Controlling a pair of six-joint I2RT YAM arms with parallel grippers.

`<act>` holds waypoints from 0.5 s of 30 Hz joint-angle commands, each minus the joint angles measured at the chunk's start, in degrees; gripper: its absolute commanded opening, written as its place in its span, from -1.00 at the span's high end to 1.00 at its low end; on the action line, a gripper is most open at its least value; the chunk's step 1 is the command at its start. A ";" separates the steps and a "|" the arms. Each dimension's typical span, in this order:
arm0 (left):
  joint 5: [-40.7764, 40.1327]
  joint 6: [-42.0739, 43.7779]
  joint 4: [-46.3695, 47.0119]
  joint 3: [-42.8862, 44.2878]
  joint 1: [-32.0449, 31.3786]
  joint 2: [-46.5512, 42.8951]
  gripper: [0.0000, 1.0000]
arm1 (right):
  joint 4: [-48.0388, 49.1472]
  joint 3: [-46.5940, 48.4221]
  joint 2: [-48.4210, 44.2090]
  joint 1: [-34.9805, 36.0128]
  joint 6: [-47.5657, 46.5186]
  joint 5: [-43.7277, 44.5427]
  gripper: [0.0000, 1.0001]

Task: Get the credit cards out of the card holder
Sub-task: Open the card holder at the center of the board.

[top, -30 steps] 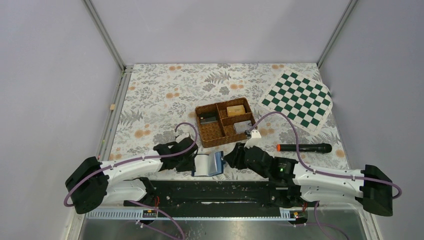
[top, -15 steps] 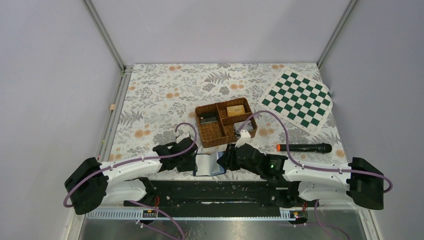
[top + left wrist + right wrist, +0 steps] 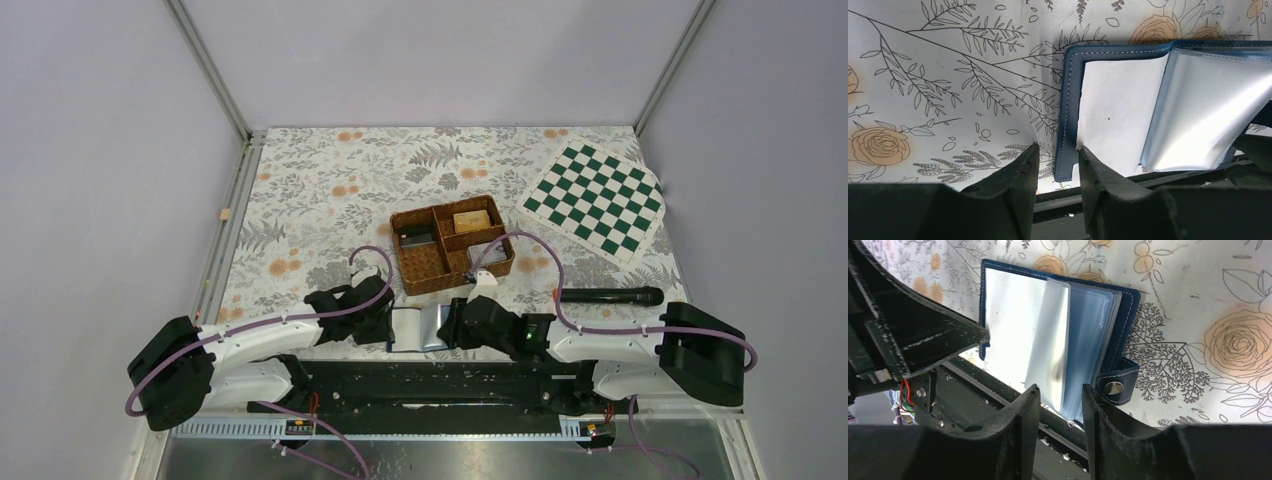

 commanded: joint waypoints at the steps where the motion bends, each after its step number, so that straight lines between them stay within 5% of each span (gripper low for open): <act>1: 0.46 -0.68 0.93 -1.05 -0.15 -0.73 0.29 | 3.54 -0.92 1.15 -0.04 1.52 1.72 0.06; 15: 0.72 -0.50 0.96 -0.76 -0.12 -1.25 0.29 | 9.80 1.06 5.21 -0.11 0.54 -2.70 -0.04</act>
